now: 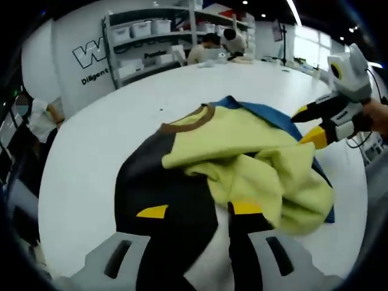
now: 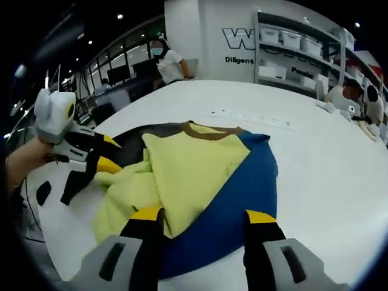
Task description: Fold the garment on the visible template until the final outline fits inside the template.
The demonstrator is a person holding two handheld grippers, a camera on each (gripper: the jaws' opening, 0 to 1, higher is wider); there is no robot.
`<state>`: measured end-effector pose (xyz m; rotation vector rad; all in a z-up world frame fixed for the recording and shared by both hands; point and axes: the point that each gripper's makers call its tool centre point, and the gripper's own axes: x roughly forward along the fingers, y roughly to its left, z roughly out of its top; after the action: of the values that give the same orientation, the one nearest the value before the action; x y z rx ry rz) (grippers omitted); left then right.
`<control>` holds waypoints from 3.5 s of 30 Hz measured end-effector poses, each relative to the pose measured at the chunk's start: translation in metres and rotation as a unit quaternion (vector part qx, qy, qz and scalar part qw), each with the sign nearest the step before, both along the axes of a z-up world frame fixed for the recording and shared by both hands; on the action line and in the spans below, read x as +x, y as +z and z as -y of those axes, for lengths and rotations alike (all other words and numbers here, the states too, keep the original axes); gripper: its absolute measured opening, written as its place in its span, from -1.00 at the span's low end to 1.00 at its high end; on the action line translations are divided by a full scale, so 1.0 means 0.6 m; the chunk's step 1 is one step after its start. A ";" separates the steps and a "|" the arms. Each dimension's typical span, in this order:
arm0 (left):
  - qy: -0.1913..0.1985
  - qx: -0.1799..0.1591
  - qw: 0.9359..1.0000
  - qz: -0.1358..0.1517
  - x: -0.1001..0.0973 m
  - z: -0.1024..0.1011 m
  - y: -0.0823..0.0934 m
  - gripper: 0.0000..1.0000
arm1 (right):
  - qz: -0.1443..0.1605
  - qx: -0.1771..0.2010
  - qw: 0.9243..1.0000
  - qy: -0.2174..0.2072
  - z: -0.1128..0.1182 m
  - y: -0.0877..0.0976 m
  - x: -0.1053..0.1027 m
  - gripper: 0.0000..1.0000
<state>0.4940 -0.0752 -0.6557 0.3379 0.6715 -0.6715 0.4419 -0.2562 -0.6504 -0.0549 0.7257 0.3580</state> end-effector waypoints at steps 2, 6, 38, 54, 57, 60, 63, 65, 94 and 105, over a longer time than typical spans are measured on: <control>0.003 0.000 1.000 0.001 0.000 0.001 -0.001 -0.45 | 0.001 -0.001 1.000 -0.003 -0.001 -0.005 -0.008 -0.14; 0.004 -0.002 1.000 -0.001 -0.002 0.007 -0.004 -0.59 | 0.002 -0.025 1.000 -0.007 0.003 -0.018 -0.022 -0.34; 0.041 -0.002 0.999 0.002 -0.005 -0.005 -0.028 -1.00 | -0.044 -0.041 0.998 -0.016 -0.023 -0.053 -0.082 -0.76; 0.015 -0.050 0.998 -0.019 -0.022 -0.017 0.047 -0.99 | 0.029 -0.048 0.998 0.013 0.026 0.023 -0.065 -1.00; 0.004 -0.053 0.998 -0.023 -0.021 -0.025 0.061 -0.99 | 0.049 -0.038 0.998 0.007 0.042 0.052 -0.057 -1.00; -0.004 -0.045 0.999 -0.021 -0.018 -0.035 0.069 -0.99 | 0.059 -0.036 0.998 0.001 0.057 0.074 -0.049 -1.00; -0.004 -0.036 0.999 -0.021 -0.018 -0.043 0.072 -0.99 | 0.066 -0.037 0.997 -0.007 0.074 0.092 -0.040 -1.00; -0.003 -0.033 0.999 -0.027 -0.020 -0.046 0.071 -0.99 | 0.071 -0.035 0.997 -0.013 0.086 0.103 -0.033 -1.00; 0.036 0.014 0.998 -0.040 -0.007 -0.114 0.042 -0.99 | 0.027 0.028 0.992 -0.124 0.300 0.094 0.037 -1.00; 0.050 0.030 0.997 -0.044 0.005 -0.134 0.022 -0.99 | -0.005 -0.071 0.991 -0.112 0.353 0.038 0.066 -1.00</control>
<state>0.4968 0.0054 -0.6425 0.3287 0.7888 -0.5741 0.4815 -0.4678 -0.6276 -0.1057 0.7575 0.0925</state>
